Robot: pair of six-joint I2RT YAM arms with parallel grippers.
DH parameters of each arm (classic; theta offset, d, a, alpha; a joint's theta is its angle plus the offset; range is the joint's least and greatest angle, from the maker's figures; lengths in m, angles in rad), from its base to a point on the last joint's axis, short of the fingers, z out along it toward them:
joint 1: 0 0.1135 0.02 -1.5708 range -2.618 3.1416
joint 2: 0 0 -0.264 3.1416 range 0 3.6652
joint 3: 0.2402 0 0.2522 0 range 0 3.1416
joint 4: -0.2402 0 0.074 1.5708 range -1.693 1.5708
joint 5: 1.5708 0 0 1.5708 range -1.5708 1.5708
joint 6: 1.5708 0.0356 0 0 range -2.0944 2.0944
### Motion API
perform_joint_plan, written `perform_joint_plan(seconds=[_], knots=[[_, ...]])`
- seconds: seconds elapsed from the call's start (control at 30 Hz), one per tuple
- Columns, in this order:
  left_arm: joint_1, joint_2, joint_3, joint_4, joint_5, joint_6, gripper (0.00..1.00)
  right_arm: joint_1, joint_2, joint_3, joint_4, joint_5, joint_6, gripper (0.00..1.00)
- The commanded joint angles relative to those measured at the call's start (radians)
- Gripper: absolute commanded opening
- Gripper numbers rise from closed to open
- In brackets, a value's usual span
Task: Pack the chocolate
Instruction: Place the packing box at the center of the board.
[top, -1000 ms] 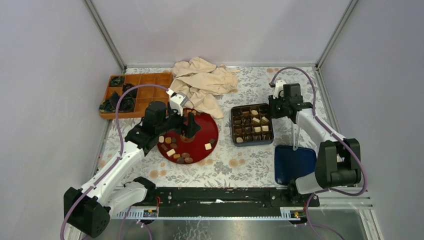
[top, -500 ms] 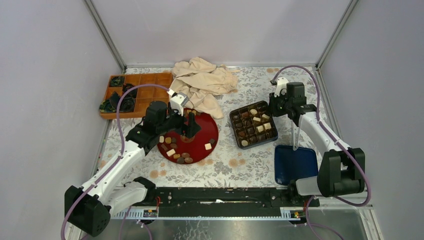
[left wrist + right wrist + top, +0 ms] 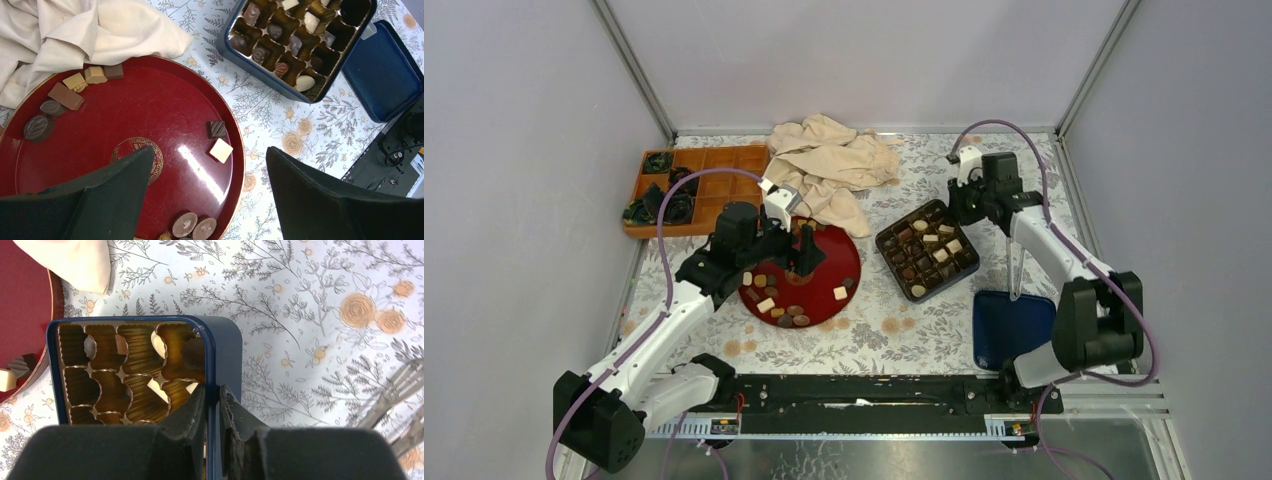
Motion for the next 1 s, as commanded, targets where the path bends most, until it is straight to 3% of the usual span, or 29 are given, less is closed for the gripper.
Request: perform_joint_plan(seconds=[0.0,0.33,0.5,0.6,0.83,0.97], knots=[[0.007,-0.004,-0.009,0.008,-0.006,0.002,0.9,0.021,0.119,0.142,-0.035,-0.045,-0.016,0.0],[0.007,-0.013,-0.008,0.008,-0.002,0.002,0.9,0.02,0.344,0.25,-0.097,-0.018,-0.017,0.02],[0.007,-0.017,-0.008,0.008,0.0,0.002,0.9,0.011,0.363,0.25,-0.143,-0.048,-0.034,0.26],[0.007,-0.019,-0.009,0.009,0.001,0.002,0.9,0.003,0.353,0.25,-0.164,-0.06,-0.058,0.35],[0.007,-0.018,-0.009,0.008,0.0,0.002,0.9,0.003,0.407,0.279,-0.21,-0.047,-0.087,0.35],[0.007,-0.017,-0.009,0.009,0.0,0.002,0.9,0.004,0.431,0.285,-0.209,-0.028,-0.091,0.26]])
